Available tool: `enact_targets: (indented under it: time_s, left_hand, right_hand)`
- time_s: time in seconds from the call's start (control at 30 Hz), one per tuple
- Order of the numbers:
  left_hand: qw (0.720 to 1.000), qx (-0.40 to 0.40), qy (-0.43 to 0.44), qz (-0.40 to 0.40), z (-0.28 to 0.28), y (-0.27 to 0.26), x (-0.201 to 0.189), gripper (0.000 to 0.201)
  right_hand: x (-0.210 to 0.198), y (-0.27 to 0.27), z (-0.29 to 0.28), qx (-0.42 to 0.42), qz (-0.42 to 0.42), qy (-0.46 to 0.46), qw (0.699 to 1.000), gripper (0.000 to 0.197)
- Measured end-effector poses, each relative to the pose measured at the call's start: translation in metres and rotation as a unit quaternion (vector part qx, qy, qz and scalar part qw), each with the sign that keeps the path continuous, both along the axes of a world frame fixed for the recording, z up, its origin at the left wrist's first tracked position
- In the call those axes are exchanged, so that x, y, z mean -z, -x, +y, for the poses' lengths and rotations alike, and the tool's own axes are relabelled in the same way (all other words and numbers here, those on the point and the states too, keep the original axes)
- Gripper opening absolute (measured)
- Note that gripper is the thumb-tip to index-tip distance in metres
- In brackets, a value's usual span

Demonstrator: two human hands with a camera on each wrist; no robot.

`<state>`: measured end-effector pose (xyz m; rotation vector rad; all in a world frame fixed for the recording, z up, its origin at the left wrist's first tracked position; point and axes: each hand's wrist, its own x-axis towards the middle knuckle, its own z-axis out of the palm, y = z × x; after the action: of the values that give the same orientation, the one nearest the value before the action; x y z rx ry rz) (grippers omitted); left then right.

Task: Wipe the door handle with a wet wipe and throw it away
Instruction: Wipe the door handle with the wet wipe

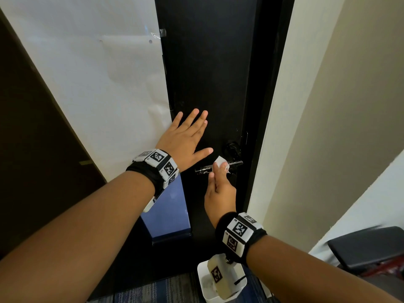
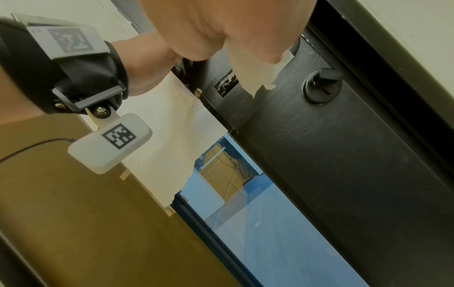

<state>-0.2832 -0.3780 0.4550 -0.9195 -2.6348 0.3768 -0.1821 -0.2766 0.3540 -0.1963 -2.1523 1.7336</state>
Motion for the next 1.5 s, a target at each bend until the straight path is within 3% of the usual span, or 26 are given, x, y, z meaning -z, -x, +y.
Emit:
enact_targets:
  time_s: [1.0, 1.2, 1.27, 1.4, 1.5]
  left_hand:
    - [1.0, -0.001, -0.002, -0.003, -0.001, 0.0, 0.002, 0.079]
    - [1.0, -0.005, -0.003, -0.013, 0.0, -0.001, 0.0, 0.08]
    - [1.0, -0.005, -0.008, -0.023, 0.0, -0.001, -0.001, 0.08]
    - [0.991, 0.023, -0.087, -0.094, -0.001, -0.007, -0.006, 0.072]
    - [0.938, 0.02, -0.27, -0.217, -0.001, -0.02, -0.004, 0.051]
  right_hand:
    - [0.017, -0.01, -0.025, -0.148, 0.023, 0.011, 0.989, 0.041]
    - [0.019, -0.006, -0.013, -0.192, -0.042, -0.031, 0.98, 0.037]
    - [0.017, -0.005, -0.007, -0.193, -0.059, 0.002, 0.979, 0.035]
    - [-0.003, -0.002, 0.019, -0.183, -0.126, 0.116, 0.968, 0.034]
    - [-0.016, 0.004, 0.044, -0.171, -0.142, 0.142, 0.965, 0.033]
